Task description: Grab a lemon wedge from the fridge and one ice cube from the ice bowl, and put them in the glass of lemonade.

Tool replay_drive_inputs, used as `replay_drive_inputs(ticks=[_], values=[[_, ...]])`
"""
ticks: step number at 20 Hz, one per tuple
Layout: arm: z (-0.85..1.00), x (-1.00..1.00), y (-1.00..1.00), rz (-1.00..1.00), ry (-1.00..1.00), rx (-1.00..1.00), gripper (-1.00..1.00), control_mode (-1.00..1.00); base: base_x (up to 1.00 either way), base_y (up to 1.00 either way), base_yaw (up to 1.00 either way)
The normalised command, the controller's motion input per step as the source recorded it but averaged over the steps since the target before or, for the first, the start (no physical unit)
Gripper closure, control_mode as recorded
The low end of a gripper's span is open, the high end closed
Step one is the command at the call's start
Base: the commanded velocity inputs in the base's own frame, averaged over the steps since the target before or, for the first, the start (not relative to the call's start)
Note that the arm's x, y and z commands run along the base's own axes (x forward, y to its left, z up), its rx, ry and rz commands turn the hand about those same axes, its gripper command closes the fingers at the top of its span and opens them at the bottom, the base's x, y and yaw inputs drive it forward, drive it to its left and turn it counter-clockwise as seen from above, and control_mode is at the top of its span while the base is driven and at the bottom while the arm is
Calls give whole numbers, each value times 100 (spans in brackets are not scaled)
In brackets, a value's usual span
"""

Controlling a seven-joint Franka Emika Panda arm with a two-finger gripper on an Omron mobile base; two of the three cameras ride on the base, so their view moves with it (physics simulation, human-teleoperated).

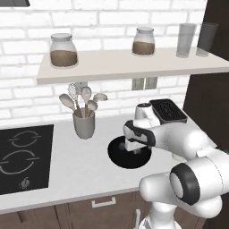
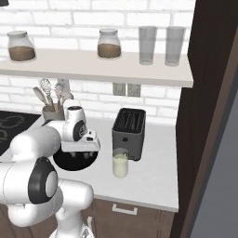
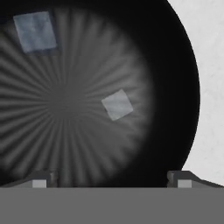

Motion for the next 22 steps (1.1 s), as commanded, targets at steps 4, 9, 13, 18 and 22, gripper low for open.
replay_drive_inputs(ticks=[4,9,13,18,22], values=[[-1,7,36,8,-1,0,-100,-100,0,0,0],[-2,28,27,8,-3,0,-100,-100,0,0,0],[0,21,2,6,0,0,-100,-100,0,0,0],[-7,19,0,5,2,0,-100,-100,0,0,0],[-30,22,0,6,0,0,-100,-100,0,0,0]])
